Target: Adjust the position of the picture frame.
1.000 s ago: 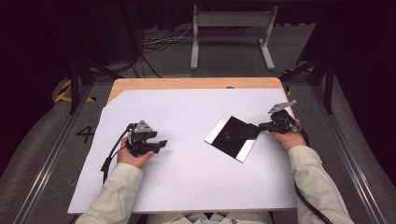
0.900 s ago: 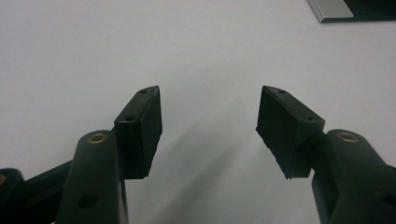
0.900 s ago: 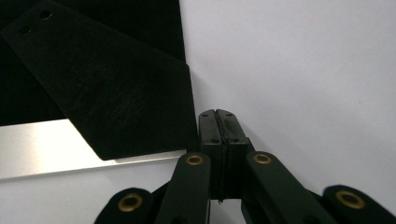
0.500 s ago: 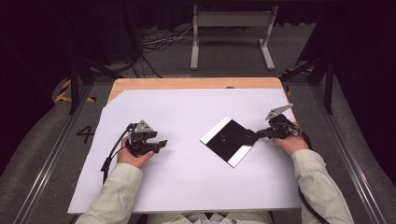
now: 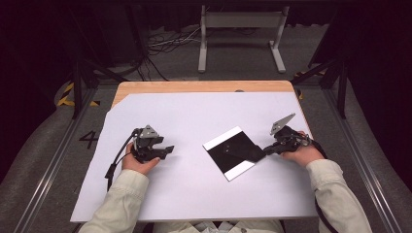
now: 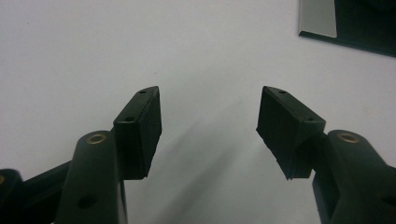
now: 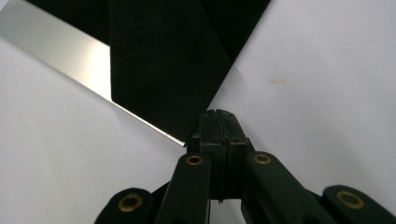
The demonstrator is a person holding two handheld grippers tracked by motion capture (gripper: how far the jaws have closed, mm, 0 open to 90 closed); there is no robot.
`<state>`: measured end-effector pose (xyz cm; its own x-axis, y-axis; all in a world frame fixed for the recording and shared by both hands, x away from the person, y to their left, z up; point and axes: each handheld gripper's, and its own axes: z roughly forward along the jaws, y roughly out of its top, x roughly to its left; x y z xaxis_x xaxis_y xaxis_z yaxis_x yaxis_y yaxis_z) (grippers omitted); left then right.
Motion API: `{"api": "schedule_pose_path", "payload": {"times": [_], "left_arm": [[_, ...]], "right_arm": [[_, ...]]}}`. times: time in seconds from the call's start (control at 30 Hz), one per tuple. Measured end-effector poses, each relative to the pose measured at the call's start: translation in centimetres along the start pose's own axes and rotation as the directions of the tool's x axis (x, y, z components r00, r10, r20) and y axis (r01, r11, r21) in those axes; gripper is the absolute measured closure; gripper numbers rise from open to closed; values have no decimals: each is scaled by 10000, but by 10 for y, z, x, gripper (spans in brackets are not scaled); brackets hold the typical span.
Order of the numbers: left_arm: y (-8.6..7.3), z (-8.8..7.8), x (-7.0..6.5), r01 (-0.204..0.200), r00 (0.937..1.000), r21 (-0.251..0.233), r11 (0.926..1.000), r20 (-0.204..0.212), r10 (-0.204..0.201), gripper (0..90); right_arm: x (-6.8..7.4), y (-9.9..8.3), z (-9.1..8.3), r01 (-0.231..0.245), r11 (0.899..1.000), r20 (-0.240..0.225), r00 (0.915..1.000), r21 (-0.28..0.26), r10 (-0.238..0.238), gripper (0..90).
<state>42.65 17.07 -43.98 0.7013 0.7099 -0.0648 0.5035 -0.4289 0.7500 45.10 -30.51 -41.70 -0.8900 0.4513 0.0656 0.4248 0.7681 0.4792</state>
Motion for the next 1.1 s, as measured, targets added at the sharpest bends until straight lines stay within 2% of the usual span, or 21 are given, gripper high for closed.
{"api": "schedule_pose_path", "payload": {"times": [0.07,0.23,0.43,0.87,1.1], "left_arm": [[0,0,0,35,10000,-4,10000,11,-35,406],[0,0,0,10,10000,7,10000,0,-10,407],[0,0,0,17,10000,5,10000,4,-17,406],[0,0,0,-35,10000,52,10000,-60,36,405],[0,1,0,-35,10000,67,10000,-77,36,404]], "right_arm": [[2,1,0,115,9999,-95,9999,86,-114,900],[16,7,3,736,9960,-560,9959,510,-707,900],[27,11,6,1136,9911,-814,9908,696,-1078,900],[49,17,12,1828,9807,-1187,9776,688,-1739,900],[60,23,17,2258,9720,-1428,9661,651,-2148,900]]}}
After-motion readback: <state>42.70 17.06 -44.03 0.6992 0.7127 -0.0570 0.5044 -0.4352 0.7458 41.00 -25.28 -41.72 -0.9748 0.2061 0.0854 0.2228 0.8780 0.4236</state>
